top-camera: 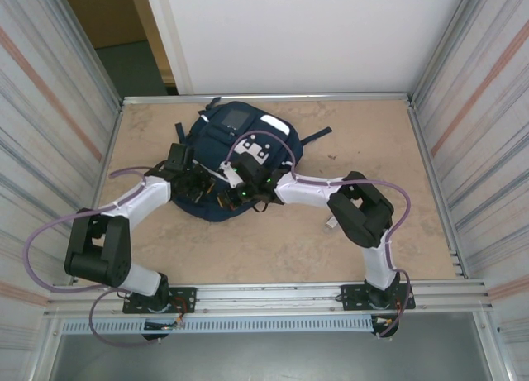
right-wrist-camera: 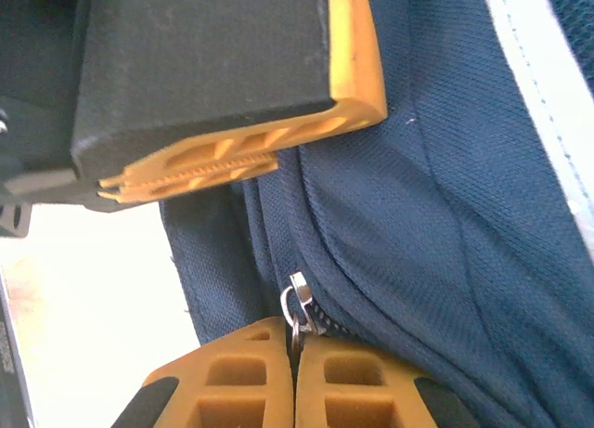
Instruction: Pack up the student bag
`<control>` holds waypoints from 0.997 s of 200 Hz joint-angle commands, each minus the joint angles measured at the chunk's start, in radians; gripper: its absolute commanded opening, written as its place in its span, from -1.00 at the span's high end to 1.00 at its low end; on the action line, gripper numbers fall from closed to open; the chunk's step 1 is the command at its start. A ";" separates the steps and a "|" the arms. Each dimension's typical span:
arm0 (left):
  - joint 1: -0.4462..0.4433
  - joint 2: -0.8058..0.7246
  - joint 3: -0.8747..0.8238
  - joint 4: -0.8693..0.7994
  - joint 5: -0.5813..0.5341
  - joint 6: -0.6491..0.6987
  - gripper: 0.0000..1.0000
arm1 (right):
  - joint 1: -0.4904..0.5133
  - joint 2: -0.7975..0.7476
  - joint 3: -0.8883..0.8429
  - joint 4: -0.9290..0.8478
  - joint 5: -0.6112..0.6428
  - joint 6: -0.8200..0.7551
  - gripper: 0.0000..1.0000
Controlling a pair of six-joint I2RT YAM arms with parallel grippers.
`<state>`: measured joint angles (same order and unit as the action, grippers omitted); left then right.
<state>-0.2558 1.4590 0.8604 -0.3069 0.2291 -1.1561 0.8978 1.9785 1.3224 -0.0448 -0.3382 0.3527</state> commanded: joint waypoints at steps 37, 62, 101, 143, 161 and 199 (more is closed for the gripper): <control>0.046 0.004 -0.029 0.062 0.084 0.048 1.00 | -0.072 -0.120 -0.098 -0.079 -0.057 -0.087 1.00; 0.016 0.026 -0.030 0.120 0.115 0.016 1.00 | -0.060 -0.115 -0.078 -0.082 -0.046 -0.069 1.00; -0.024 0.014 -0.024 0.154 0.108 -0.048 1.00 | -0.013 -0.091 -0.045 -0.040 -0.074 -0.017 0.98; -0.031 -0.003 -0.011 0.130 0.096 -0.063 1.00 | -0.003 -0.085 -0.038 -0.048 -0.032 -0.018 0.96; -0.048 -0.014 -0.018 0.144 0.095 -0.082 1.00 | -0.012 -0.097 -0.061 -0.017 -0.058 0.009 0.95; -0.096 -0.015 -0.024 0.221 0.090 -0.124 0.81 | -0.003 -0.073 -0.060 0.095 -0.104 0.152 0.72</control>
<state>-0.3058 1.4696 0.8356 -0.2070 0.2661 -1.2404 0.8703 1.8965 1.2518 -0.0898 -0.3424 0.3988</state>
